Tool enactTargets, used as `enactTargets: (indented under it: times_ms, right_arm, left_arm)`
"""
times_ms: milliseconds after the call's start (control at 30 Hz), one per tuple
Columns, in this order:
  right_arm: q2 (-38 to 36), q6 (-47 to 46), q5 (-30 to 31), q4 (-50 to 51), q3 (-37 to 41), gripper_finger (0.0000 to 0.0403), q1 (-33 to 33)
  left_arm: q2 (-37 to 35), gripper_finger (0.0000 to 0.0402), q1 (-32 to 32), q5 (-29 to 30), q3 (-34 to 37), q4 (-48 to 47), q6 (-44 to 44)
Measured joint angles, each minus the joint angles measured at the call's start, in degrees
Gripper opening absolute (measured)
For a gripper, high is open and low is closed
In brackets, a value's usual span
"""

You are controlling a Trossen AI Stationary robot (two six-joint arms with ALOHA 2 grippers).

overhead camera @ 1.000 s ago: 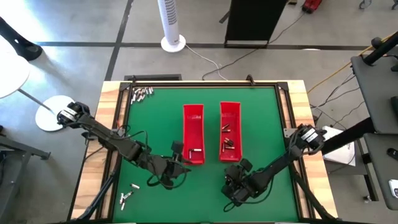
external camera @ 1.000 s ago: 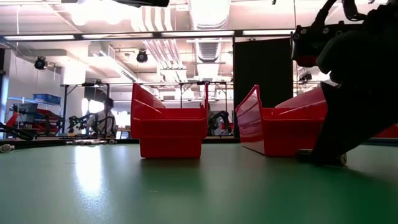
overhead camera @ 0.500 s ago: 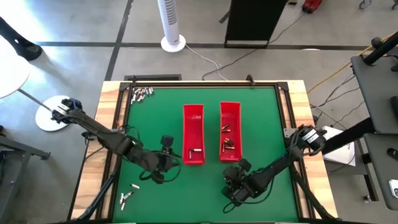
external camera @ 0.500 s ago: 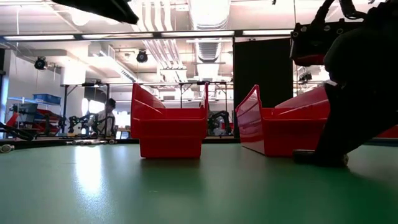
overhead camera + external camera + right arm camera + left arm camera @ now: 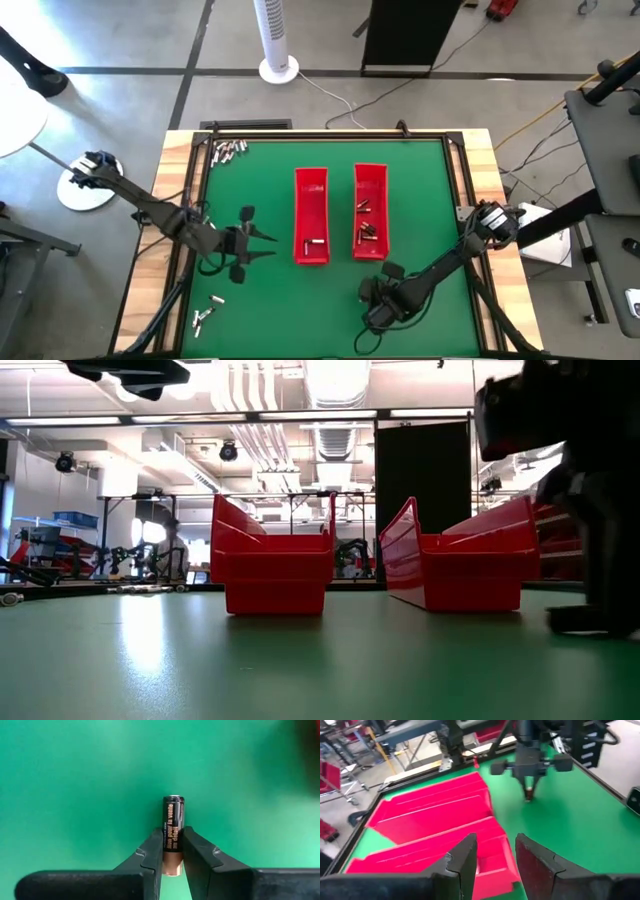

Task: Sort batteries
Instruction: Put the black battery into the right red bin

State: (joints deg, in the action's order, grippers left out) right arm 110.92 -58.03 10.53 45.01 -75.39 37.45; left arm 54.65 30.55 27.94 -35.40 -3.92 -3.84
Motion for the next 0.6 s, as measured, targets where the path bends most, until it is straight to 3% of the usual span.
enactTargets:
  times_ms: [600]
  right_arm:
    - [3.45, 1.69, -2.90, -0.28, 0.61, 0.0054, -0.39]
  left_arm:
    - [0.10, 0.0116, 0.00, 0.34, -0.82, -0.04, -0.08]
